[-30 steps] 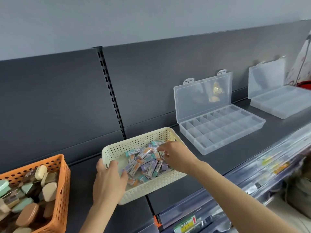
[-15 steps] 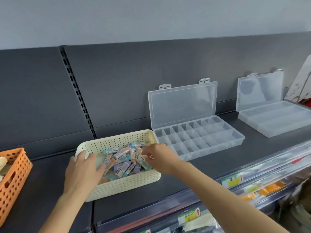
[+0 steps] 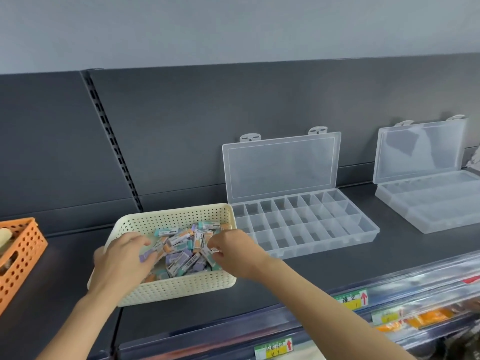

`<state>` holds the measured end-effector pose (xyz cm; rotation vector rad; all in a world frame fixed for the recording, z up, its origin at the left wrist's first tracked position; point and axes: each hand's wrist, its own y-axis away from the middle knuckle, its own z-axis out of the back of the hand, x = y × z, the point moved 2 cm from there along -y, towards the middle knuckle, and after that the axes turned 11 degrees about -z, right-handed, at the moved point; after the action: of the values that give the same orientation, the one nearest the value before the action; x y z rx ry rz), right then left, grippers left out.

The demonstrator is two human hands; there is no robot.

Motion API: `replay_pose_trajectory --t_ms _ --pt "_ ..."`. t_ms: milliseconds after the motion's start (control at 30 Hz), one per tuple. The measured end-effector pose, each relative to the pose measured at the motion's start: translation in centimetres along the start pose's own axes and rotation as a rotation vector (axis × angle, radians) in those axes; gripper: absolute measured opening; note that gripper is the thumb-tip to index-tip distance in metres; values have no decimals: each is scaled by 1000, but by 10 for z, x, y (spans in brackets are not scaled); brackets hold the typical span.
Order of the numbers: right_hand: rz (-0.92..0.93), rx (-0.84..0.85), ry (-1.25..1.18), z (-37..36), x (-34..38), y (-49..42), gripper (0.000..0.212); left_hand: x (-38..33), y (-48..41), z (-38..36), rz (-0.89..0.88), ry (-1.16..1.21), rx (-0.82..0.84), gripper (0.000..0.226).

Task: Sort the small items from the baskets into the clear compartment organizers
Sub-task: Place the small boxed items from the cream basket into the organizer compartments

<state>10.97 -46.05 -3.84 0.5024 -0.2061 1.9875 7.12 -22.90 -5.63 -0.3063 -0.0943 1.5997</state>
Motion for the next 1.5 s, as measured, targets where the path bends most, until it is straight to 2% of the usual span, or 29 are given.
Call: replay_pose_trajectory --t_ms 100,200,267,367,433,500,600,800,900,1067,1233,1333,1500 --pt "-1 17 -2 9 -4 -5 37 -2 1 3 -28 6 4 25" --pt "-21 36 21 12 -6 -16 21 -3 -2 6 -29 -23 61 32" --pt "-31 54 45 12 -4 -24 31 -7 -8 8 -44 -56 144 37" --pt "-51 120 74 8 3 -32 45 -16 -16 9 -118 188 260 36" --pt "-19 183 157 4 9 -36 45 -23 -22 7 -194 285 374 50" --pt "7 216 258 -3 12 -40 37 -25 -28 1 -242 273 475 70" --pt "11 242 289 -9 16 -45 38 -22 -36 0 -247 248 515 82" --pt "-22 236 258 -5 14 -46 43 -16 -38 1 -223 328 557 72" --pt "-32 236 219 -2 13 -48 46 -7 -39 1 -218 286 536 55" --pt "0 200 133 1 10 -53 27 0 -39 -3 -185 314 485 30" --pt "30 204 13 7 5 -61 14 -12 -38 -3 -158 469 401 21" --pt "20 129 -32 15 -1 -71 10 -23 -40 -2 -170 532 390 17" --pt "14 47 -71 22 -10 -80 17 -35 -44 -2 -176 516 422 14"
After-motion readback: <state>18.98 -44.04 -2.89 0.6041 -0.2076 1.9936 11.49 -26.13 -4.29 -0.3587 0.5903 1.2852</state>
